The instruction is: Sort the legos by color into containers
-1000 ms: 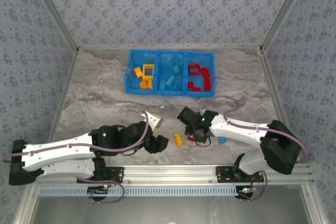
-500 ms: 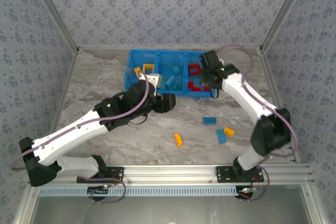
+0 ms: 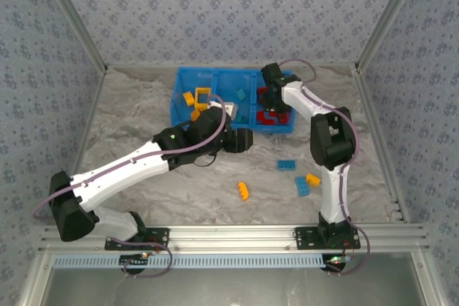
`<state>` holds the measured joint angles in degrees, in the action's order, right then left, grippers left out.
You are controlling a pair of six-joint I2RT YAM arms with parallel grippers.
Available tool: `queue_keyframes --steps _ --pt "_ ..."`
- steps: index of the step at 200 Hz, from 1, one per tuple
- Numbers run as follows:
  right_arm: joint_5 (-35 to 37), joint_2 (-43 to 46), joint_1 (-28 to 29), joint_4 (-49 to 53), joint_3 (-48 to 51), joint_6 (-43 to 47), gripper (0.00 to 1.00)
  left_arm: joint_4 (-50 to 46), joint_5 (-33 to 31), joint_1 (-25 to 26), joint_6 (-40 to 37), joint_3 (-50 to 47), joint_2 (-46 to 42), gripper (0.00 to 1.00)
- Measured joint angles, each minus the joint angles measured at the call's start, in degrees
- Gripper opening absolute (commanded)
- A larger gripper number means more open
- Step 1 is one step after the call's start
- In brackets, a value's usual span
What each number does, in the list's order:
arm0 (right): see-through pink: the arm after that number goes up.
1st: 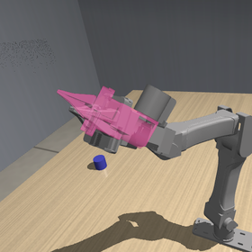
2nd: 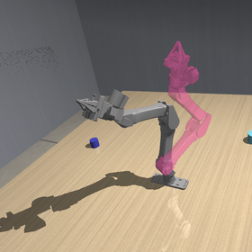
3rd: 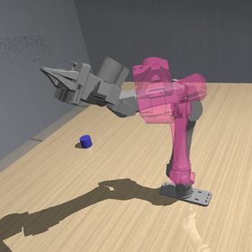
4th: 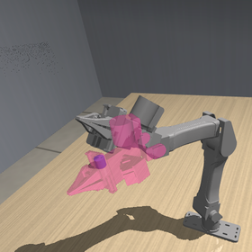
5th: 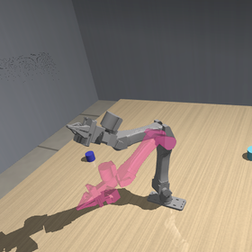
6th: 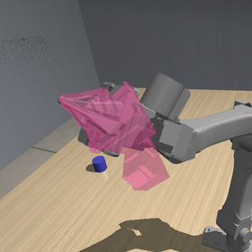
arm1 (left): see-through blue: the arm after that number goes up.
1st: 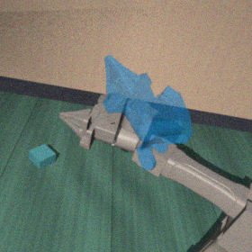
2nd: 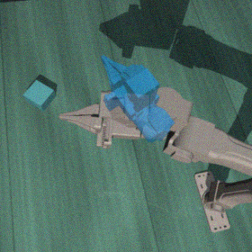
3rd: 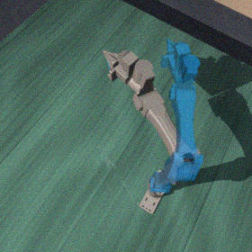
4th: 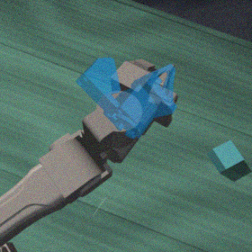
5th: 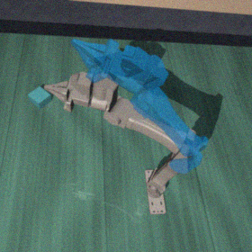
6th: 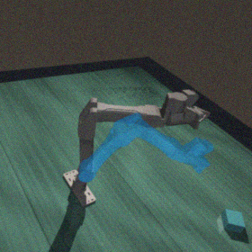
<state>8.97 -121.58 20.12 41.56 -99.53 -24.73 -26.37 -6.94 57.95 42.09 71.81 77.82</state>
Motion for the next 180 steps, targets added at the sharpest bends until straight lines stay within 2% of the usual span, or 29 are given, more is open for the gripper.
queue_keyframes --steps 12,26,57,80,106,126,141,180 --pt "-0.4 -1.0 0.0 0.0 -0.5 0.2 0.34 0.2 0.5 0.0 0.1 -0.3 0.0 0.71" --pt "-0.9 -1.7 0.0 0.2 -0.5 0.2 0.45 0.6 1.2 0.0 0.4 -0.8 0.2 0.71" --pt "-0.9 -1.7 0.0 0.5 -0.5 0.5 0.59 0.5 1.9 0.3 1.6 -1.7 1.6 0.7" --pt "-0.9 -0.6 0.0 0.8 -0.5 0.6 0.61 -0.4 2.7 1.0 2.6 -1.8 3.2 0.69" --pt "-0.8 5.2 0.2 2.0 -0.5 0.7 0.6 -3.2 2.9 2.8 5.1 -1.8 4.4 0.69" --pt "0.1 14.1 1.0 1.4 1.2 0.7 0.61 -6.8 3.4 3.6 8.6 -1.7 5.8 0.67" --pt "0.9 24.6 2.9 -0.3 6.4 0.8 0.64 -10.6 5.0 3.7 11.3 -1.0 9.0 0.66" --pt "-0.3 56.8 13.8 -9.9 33.0 1.3 0.69 -15.0 9.3 4.5 17.2 -1.0 18.0 0.71"
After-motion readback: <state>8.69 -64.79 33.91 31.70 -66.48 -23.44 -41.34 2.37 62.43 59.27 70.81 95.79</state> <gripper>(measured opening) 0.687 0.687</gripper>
